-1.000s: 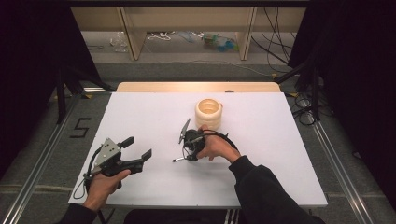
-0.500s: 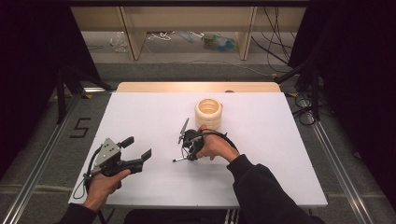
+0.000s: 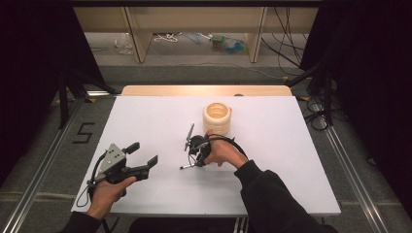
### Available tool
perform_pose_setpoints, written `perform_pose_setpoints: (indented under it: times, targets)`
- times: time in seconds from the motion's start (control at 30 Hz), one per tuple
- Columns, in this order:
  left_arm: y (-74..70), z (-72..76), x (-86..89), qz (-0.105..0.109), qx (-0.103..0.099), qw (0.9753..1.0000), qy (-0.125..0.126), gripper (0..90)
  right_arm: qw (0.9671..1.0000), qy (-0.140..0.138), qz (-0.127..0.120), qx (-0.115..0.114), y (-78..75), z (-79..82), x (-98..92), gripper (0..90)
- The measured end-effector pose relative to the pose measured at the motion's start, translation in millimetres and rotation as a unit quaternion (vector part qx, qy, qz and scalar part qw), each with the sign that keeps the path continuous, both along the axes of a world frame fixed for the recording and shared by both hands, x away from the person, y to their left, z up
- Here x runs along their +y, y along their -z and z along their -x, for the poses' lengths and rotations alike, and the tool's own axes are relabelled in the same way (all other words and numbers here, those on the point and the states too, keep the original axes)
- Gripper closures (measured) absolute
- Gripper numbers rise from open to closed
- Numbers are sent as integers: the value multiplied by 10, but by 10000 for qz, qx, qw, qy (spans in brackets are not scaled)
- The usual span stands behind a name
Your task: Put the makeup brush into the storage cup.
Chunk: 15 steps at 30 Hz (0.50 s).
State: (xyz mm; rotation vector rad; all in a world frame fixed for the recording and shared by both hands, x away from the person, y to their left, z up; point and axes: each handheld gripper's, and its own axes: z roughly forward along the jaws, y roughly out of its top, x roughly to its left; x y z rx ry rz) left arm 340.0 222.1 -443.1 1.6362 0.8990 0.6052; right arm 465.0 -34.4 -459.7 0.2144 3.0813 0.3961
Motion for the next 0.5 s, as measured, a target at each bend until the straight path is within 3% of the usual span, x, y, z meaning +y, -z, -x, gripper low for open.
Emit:
perform_pose_setpoints:
  times: [0.5]
  targets:
    - [2,-1,0,-6,3,10000,-2,166,9998,-162,82,-4,-4,-6,25,778]
